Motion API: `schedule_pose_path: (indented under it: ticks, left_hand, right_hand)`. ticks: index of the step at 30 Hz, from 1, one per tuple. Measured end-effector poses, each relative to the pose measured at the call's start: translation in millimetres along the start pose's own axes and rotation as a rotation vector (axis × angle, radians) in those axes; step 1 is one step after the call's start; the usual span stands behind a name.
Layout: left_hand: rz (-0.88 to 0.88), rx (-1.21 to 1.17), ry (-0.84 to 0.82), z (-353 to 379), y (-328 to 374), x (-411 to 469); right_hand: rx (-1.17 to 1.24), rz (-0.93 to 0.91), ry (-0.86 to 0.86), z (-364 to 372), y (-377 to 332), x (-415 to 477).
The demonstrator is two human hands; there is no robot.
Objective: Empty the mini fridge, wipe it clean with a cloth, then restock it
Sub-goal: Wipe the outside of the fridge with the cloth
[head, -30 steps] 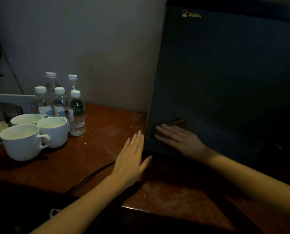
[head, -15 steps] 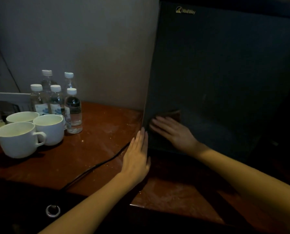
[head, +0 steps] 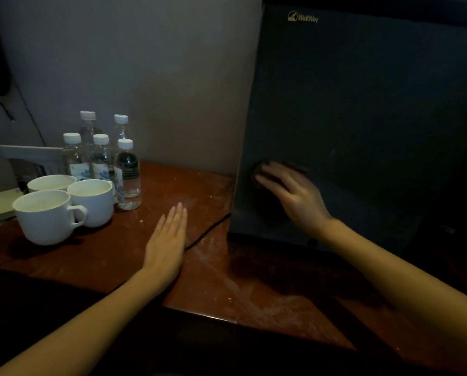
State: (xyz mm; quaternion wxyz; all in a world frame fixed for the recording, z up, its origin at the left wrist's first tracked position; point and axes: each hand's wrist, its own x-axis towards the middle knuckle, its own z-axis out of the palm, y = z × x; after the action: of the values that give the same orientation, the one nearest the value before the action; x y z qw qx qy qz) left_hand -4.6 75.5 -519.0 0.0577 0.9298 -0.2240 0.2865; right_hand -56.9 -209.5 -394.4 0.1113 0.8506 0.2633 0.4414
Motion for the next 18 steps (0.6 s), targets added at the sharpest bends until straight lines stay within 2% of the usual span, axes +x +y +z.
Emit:
schedule_pose_path:
  ticks: [2,4,6,9,12,15,18]
  left_hand:
    - [0.024,-0.134,0.039,-1.8,20.9,0.7]
    - [0.086,-0.247,0.048,-2.4,51.0,1.9]
    - [0.063,-0.303,-0.014,-2.0,72.5,3.2]
    - [0.001,-0.332,-0.045,0.7,82.8,6.5]
    - [-0.044,-0.349,-0.087,2.6,78.5,5.9]
    - [-0.002,-0.366,-0.051,1.9,82.3,6.3]
    - [0.003,-0.38,-0.034,3.4,84.9,7.4]
  right_hand:
    - [-0.003,0.063,0.106,3.8,-2.6,31.0]
    - [0.02,0.05,0.127,19.8,-9.4,40.3]
    - [0.058,-0.05,0.042,46.4,-22.2,21.1]
    - [0.13,-0.248,-0.232,78.0,-42.6,-34.3]
    - [0.1,-0.402,-0.392,74.8,-23.8,-68.7]
    - [0.025,-0.547,-0.397,44.9,13.6,-67.8]
    - [-0.023,-0.501,-0.341,23.6,29.4,-40.7]
